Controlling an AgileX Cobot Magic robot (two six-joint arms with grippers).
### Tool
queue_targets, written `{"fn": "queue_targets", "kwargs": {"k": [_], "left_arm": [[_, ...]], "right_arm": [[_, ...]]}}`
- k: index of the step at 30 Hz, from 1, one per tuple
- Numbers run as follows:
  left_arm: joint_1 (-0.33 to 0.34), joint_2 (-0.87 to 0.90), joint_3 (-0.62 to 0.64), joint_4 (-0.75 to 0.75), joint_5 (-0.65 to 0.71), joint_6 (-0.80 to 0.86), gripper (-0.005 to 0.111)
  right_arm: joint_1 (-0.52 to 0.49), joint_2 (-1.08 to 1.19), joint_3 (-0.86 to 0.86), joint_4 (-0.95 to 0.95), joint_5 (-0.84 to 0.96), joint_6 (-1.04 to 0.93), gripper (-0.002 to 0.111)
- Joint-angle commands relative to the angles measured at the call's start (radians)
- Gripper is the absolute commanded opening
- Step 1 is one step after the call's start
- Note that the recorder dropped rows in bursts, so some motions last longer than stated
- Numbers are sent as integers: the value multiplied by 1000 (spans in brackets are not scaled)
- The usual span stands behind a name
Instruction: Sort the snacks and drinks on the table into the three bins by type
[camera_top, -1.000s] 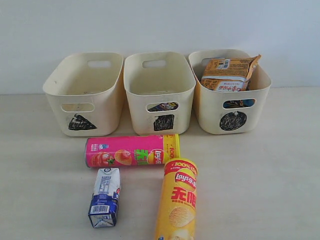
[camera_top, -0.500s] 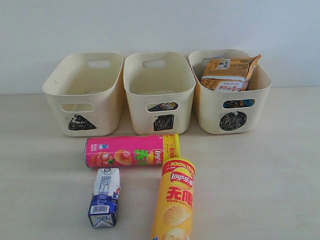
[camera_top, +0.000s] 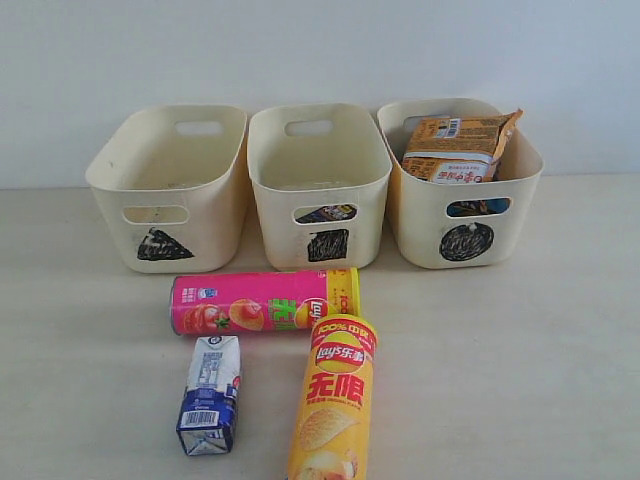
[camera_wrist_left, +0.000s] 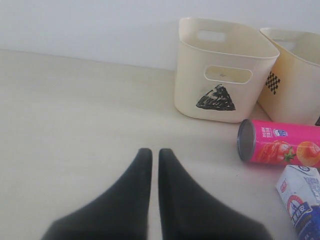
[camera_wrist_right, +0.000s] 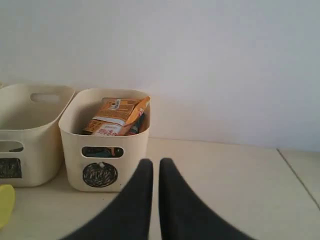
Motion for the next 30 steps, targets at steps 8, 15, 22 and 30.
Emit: {"fn": "queue_targets", "kwargs": {"k": [8,15,22,30], "left_arm": [[1,-4,-4,-3,-10,-8,4],[1,-4,-4,-3,-10,-8,4],[1,-4,-4,-3,-10,-8,4],[1,-4,-4,-3,-10,-8,4]], "right_arm": [[-7,-90,154,-10,8,92,2],[-7,-176,238,-10,12,122,2],[-7,-232,303,-10,12,122,2],[-7,-232,303,-10,99,99,2]]}}
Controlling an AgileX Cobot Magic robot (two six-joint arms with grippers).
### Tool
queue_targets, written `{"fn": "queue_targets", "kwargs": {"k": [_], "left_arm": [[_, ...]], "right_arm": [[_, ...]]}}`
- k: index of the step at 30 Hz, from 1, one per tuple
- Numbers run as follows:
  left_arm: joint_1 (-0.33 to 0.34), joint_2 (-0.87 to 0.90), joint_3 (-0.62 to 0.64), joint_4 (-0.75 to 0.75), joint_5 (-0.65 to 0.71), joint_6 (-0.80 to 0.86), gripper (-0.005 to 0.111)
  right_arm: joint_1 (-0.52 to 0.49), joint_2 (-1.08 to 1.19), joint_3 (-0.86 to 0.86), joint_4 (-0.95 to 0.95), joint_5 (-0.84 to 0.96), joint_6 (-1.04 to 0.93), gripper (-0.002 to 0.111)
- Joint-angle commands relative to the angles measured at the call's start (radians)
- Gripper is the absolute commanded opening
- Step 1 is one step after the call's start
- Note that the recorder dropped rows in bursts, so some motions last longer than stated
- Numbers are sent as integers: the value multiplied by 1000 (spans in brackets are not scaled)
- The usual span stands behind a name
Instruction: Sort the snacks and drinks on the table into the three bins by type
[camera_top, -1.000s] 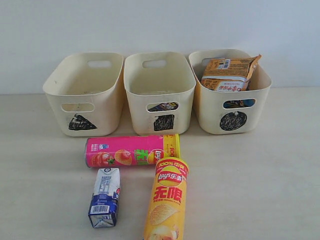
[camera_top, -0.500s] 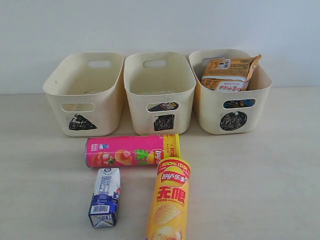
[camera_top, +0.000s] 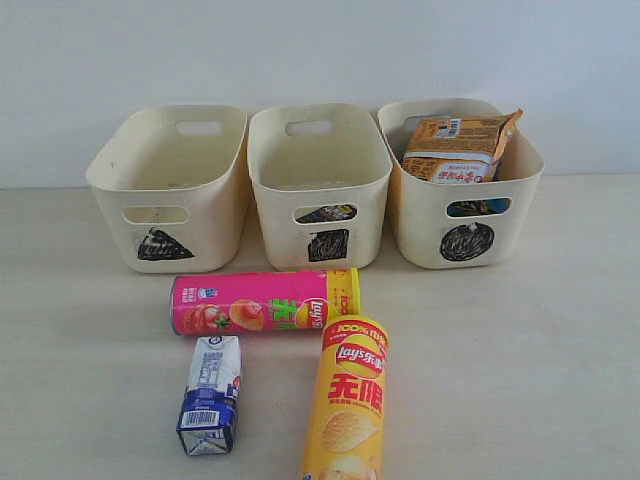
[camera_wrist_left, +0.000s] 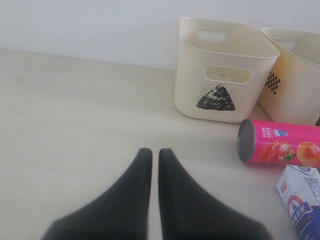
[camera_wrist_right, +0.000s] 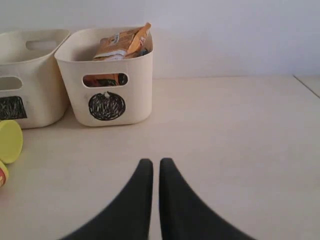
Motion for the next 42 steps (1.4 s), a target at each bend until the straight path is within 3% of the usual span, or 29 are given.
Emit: {"fn": "queue_targets", "kwargs": {"k": [1,42], "left_arm": [[1,-4,-4,-3,-10,-8,4],[1,-4,-4,-3,-10,-8,4]], "right_arm": [[-3,-6,4,-10,58,-19,2],[-3,-6,4,-3,72,-70,2]]}}
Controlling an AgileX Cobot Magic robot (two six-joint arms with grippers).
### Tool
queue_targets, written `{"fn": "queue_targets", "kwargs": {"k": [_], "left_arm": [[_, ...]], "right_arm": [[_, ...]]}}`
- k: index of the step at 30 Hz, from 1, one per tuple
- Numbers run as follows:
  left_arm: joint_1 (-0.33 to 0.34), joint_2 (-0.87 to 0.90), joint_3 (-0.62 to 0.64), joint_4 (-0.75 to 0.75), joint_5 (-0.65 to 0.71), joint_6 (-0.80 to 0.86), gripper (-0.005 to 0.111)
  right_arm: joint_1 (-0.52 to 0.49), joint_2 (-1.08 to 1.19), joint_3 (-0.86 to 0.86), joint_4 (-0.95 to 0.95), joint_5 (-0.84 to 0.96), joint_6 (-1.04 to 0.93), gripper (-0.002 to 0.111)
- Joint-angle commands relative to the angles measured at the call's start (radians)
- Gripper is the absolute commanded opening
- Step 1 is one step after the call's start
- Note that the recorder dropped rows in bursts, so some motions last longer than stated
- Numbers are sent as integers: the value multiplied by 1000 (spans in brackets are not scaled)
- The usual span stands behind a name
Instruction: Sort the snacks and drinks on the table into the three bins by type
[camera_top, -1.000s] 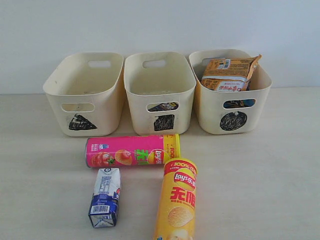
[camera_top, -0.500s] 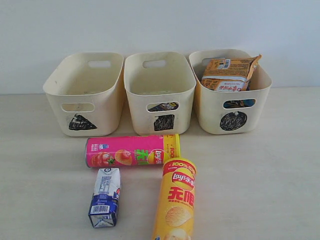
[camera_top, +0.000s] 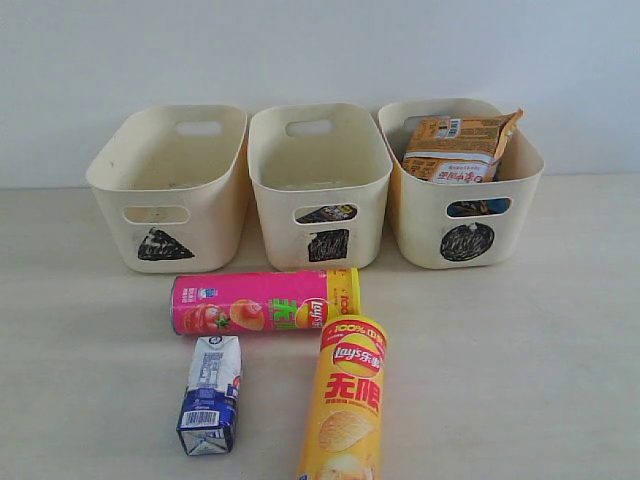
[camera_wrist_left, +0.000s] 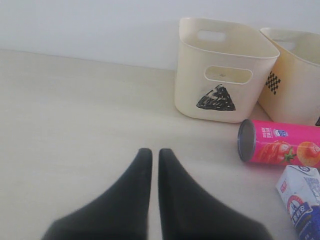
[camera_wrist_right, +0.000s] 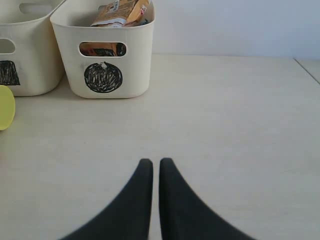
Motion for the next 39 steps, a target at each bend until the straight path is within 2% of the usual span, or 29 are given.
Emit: {"fn": "queue_targets", "kwargs": {"k": [1,8,14,16,21,22,23,24,27,30,33,36,39], "left_arm": [[1,-4,-4,0,-10,-5,4],[1,-4,-4,101,-10,64,4],[1,-4,-4,101,-14,64,4],[1,-4,-4,82,-57,62,4],[1,-4,-4,-63,-316,41,4],[1,-4,-4,-87,-443,32,4],[1,-4,-4,-87,-495,32,4],[1,-4,-4,-87,-631,15,4],[1,-4,-4,-87,-817,-16,4],[1,-4,-4,-87,-922,-119,4],[1,-4,-46,-88,-881,-253,4],[1,68,-248,-86,-707,-248,4],[1,200,-477,-84,-596,-248,4]], "right_arm": [[-3,-6,4,-3,-2,-7,2],[-3,-6,4,-3,-4,-6,2],[-3,-6,4,-3,-4,-4,2],[-3,-6,4,-3,-4,-4,2],[-1,-6,4,-3,-4,-6,2],[-1,-6,4,-3,-4,-6,2],[-1,-6,4,-3,-4,-6,2],[-1,-6,4,-3,-4,-2,2],[-1,-6,4,-3,-4,-2,2],[-1,-6,4,-3,-4,-5,2],[-1,-6,4,-3,-4,-5,2],[-1,-6,4,-3,-4,-2,2],[-1,-6,4,-3,-4,-5,2]]}}
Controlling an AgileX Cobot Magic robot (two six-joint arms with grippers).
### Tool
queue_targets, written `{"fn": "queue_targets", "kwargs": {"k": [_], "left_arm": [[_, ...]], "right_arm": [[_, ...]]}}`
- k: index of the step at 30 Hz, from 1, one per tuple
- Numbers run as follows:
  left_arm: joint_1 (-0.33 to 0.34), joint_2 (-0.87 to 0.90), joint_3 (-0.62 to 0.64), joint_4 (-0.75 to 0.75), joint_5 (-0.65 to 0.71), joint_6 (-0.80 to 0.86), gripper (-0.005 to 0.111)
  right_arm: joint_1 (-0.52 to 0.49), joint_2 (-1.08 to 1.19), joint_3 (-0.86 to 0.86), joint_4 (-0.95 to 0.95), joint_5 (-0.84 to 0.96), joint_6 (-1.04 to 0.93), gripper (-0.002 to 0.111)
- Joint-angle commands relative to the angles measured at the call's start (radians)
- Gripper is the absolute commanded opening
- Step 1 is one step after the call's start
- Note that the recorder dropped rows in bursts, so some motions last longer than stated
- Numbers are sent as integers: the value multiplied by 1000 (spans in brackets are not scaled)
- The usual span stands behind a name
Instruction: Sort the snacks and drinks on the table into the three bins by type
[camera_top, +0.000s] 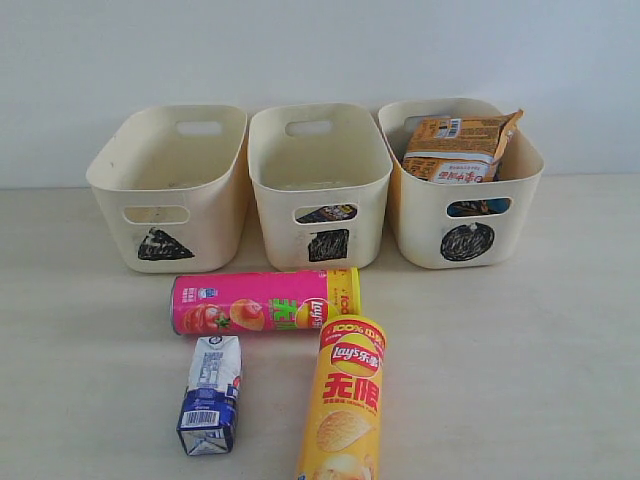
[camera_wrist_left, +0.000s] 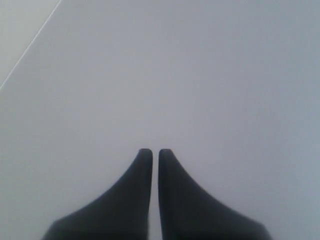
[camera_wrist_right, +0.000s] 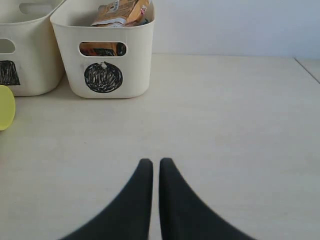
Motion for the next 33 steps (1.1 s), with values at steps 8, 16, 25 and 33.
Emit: {"fn": "queue_targets", "kwargs": {"k": [8,16,25,33], "left_arm": [[1,457,-603,116,802,65,4],[1,782,-820,-278,1444,563,4],[-156,1030,-913,-434,1622,638,4],[-382,1200,-977,-430,1622,594,4]], "right_arm": [[-1,-6,4,-3,-7,-4,2],[-1,-6,4,3,-11,-5,2],[-1,-6,4,3,-11,-5,2],[-1,-6,4,3,-11,-3,2]]}}
